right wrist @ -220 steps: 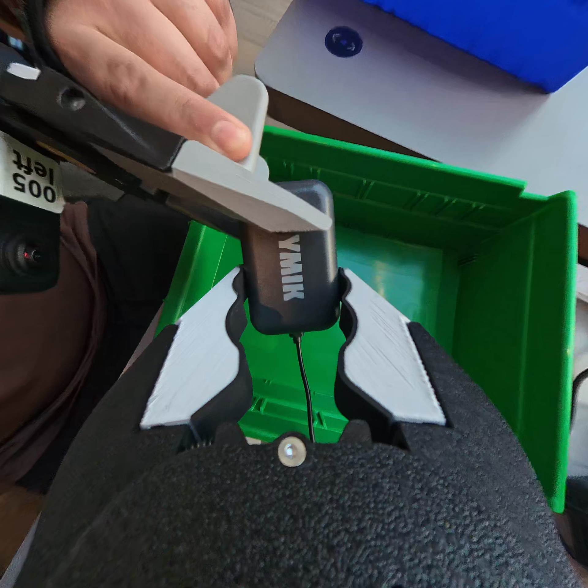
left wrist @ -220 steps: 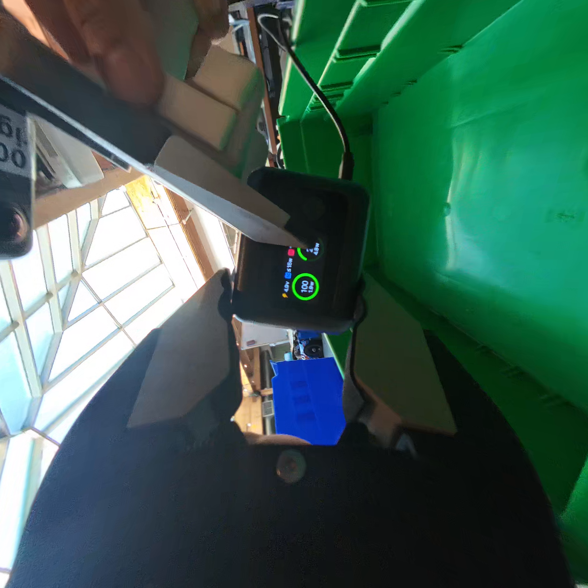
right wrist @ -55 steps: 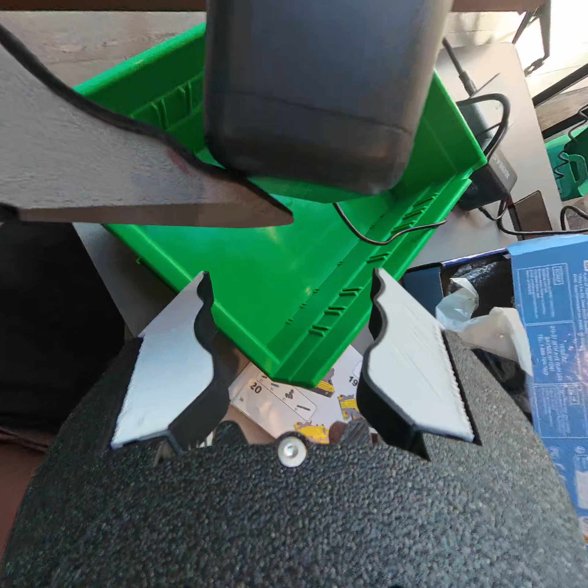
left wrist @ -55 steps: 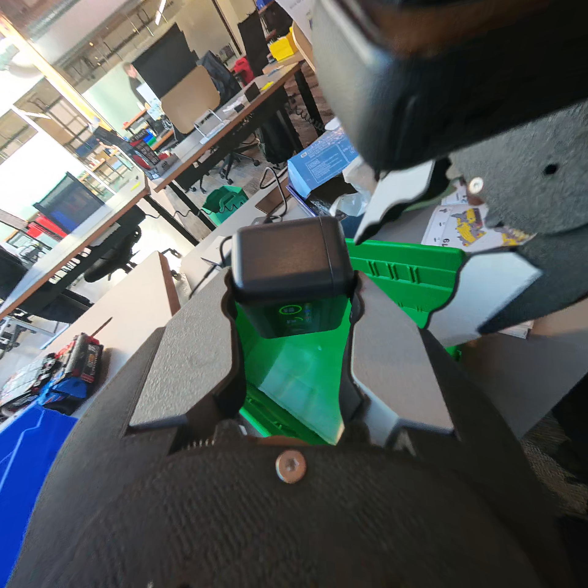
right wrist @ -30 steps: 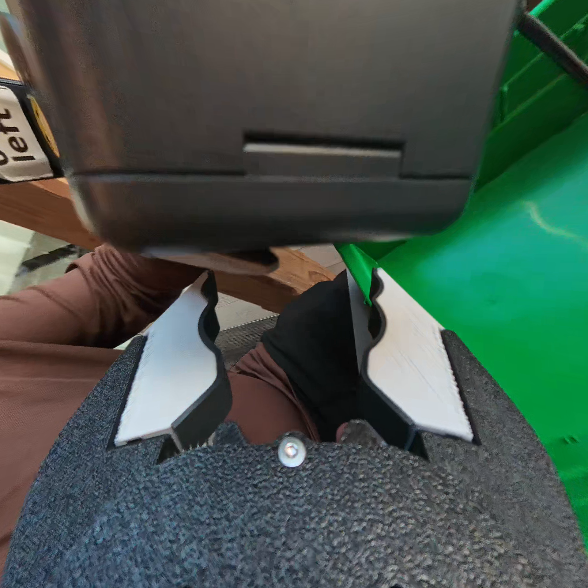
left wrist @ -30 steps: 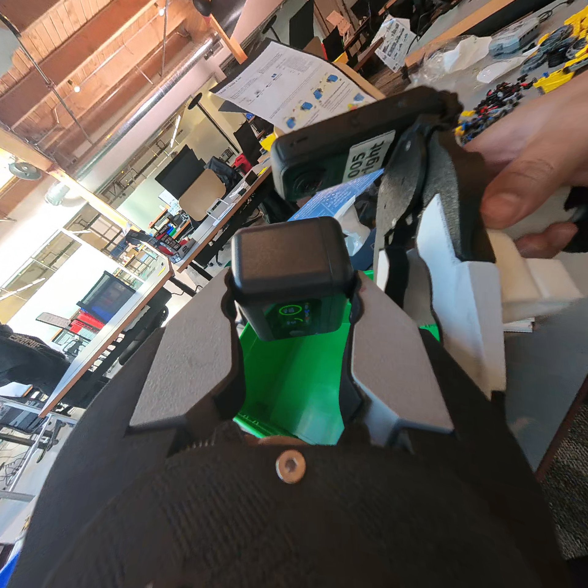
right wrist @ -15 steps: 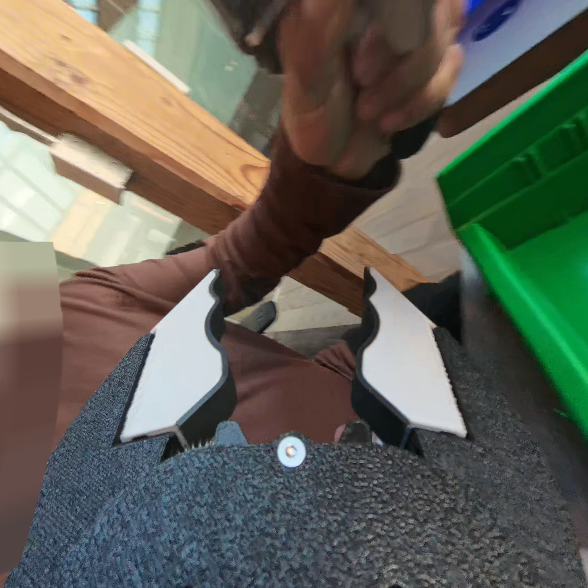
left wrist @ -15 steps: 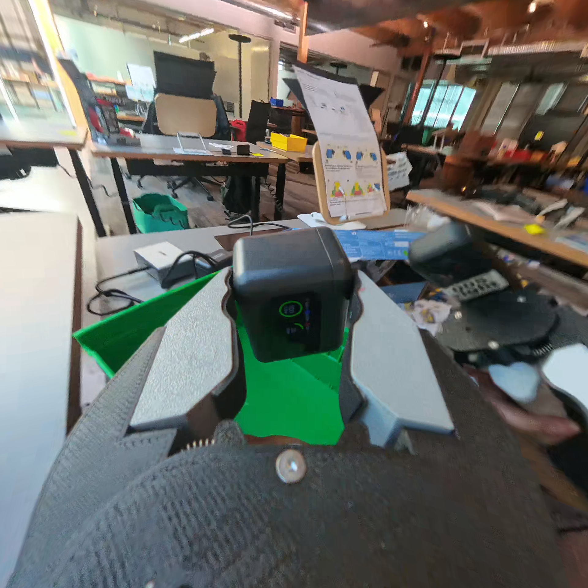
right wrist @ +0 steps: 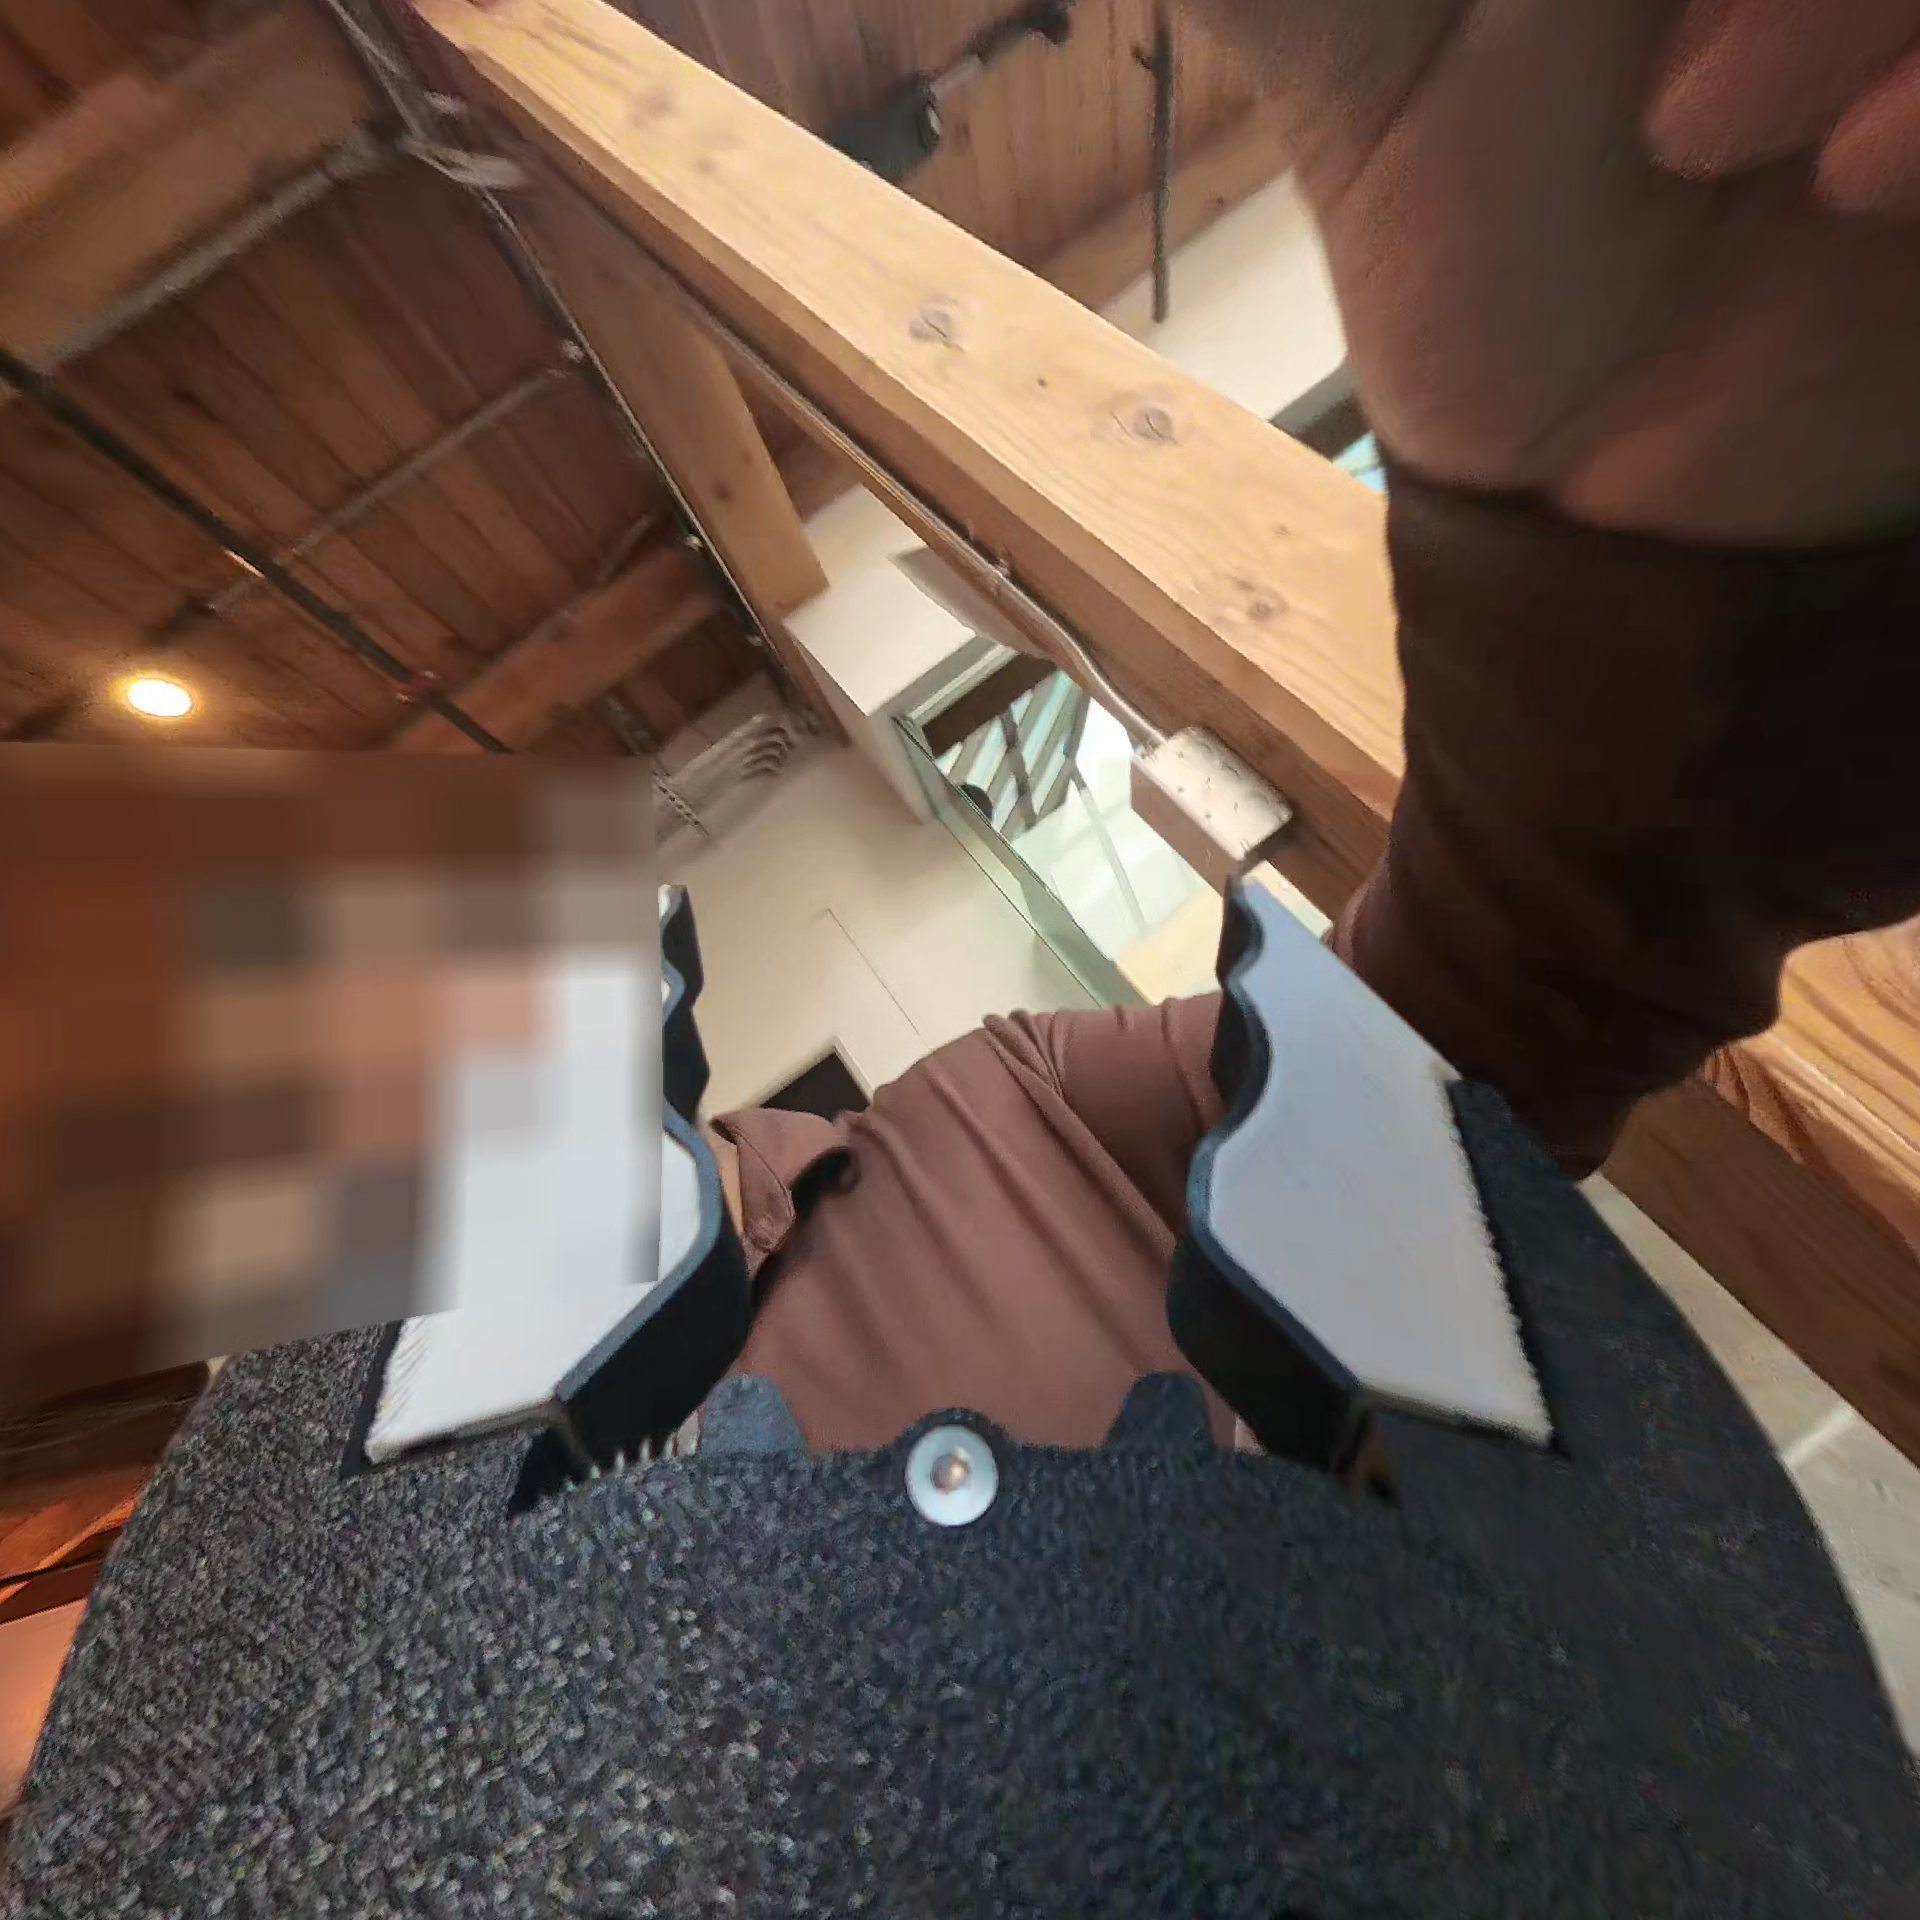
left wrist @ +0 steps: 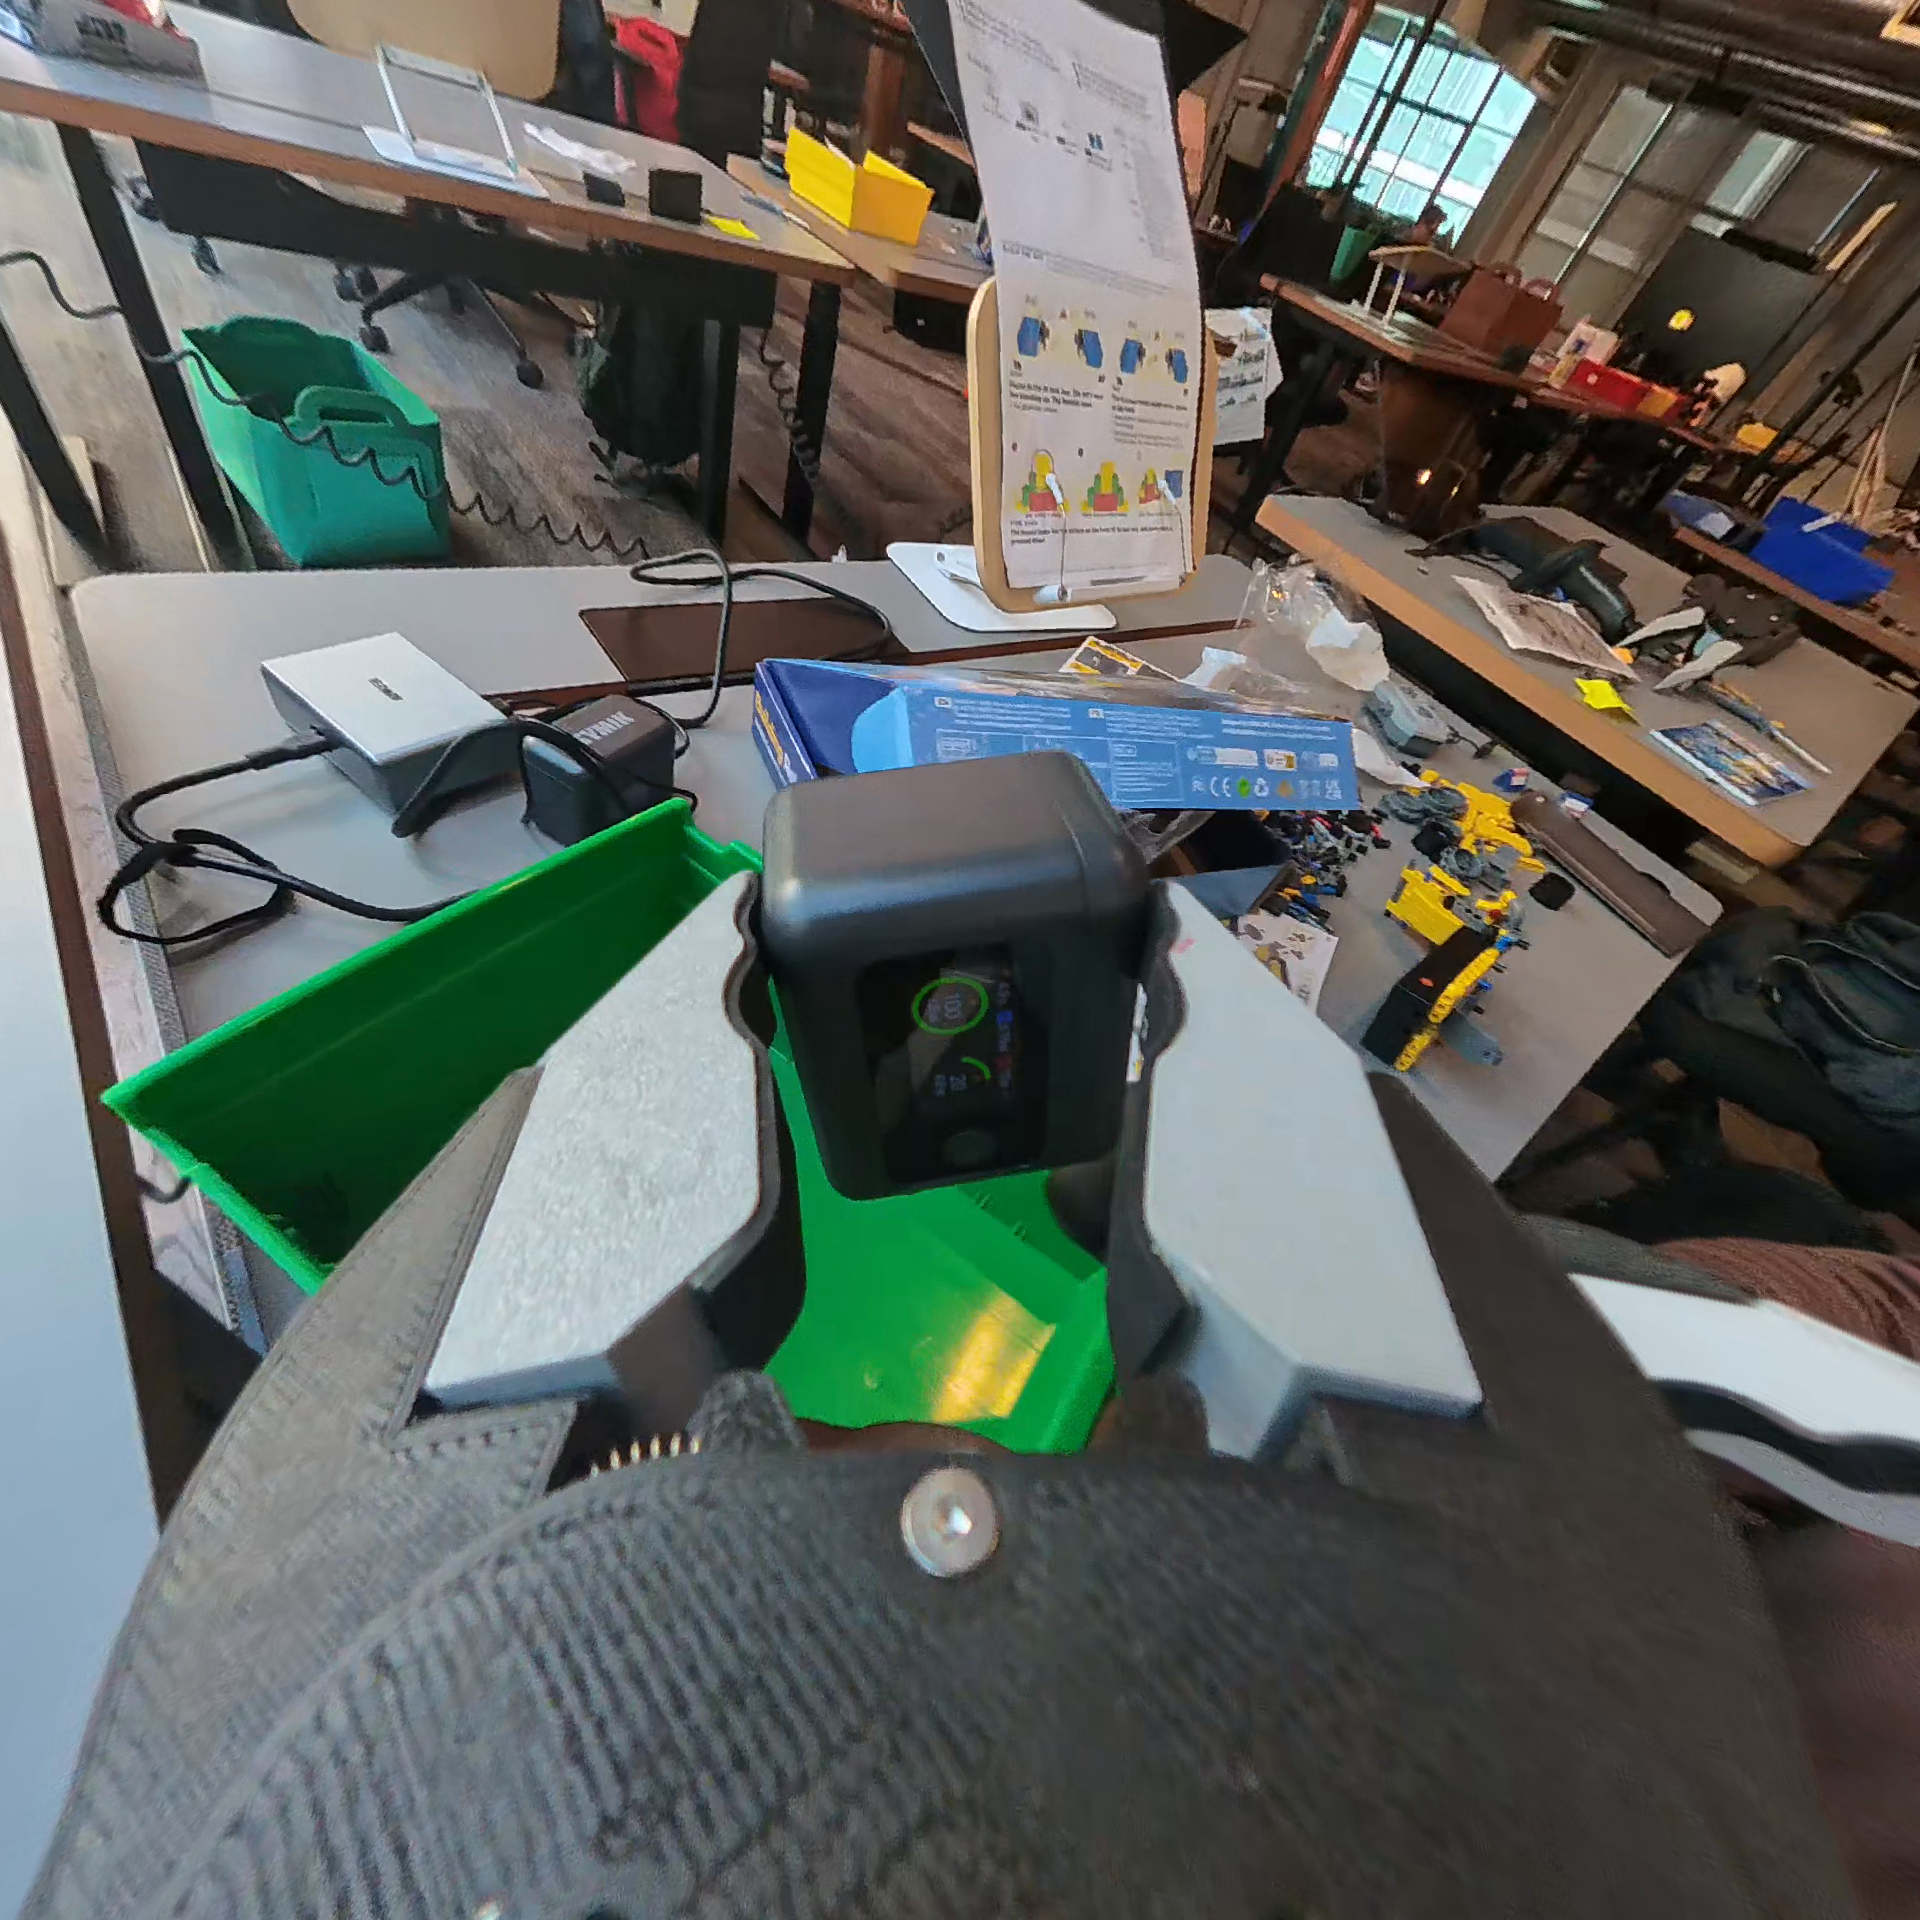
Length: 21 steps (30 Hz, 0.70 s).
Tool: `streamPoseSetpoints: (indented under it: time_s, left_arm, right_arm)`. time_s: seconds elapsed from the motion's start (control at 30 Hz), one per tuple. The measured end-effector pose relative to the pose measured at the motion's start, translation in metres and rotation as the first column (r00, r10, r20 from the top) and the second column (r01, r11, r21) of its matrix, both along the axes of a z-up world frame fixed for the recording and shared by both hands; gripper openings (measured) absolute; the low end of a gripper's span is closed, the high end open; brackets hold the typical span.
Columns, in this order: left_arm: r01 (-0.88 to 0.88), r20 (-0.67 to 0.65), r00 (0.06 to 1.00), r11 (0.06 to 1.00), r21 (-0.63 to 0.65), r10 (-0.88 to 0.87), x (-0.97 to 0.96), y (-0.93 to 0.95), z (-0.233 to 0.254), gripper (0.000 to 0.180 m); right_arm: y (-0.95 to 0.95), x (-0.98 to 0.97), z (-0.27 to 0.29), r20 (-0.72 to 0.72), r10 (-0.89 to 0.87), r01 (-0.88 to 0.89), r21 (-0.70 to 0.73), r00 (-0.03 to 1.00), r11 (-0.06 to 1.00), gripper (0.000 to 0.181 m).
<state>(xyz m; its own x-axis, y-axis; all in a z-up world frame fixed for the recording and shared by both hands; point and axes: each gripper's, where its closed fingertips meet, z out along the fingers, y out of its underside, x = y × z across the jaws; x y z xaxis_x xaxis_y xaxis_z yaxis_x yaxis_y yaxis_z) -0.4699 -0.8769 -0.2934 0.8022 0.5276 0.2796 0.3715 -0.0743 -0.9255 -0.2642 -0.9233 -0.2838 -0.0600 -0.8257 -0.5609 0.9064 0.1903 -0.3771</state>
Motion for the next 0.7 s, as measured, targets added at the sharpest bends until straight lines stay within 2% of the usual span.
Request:
streamPoseSetpoints:
  time_s: [0.17,0.27,0.53,0.6,0.7]
  left_arm:
    - [0.045,0.071,0.996,0.998,0.038,-0.048,0.015,0.008,0.004,0.070]
    - [0.047,0.106,0.993,0.998,0.051,-0.053,0.019,0.007,-0.001,0.070]
    - [0.060,0.104,0.992,0.993,0.104,-0.071,0.012,0.005,-0.014,0.070]
    - [0.092,0.064,0.993,0.991,0.097,-0.098,0.016,0.009,-0.013,0.071]
    - [0.078,-0.065,0.995,0.995,-0.060,-0.082,0.017,0.009,-0.021,0.070]
  right_arm:
    - [-0.001,-0.021,-0.004,0.007,-0.080,0.080,-0.086,0.997,0.993,0.099]
    - [0.005,-0.029,-0.001,0.061,-0.085,0.093,-0.138,0.994,0.986,0.100]
    - [0.014,-0.046,0.001,0.139,-0.092,0.111,-0.135,0.986,0.985,0.099]
    - [0.010,-0.045,-0.002,0.107,-0.148,0.156,-0.073,0.983,0.985,0.099]
    - [-0.010,-0.031,-0.023,-0.096,-0.276,0.289,0.165,0.956,0.943,0.094]
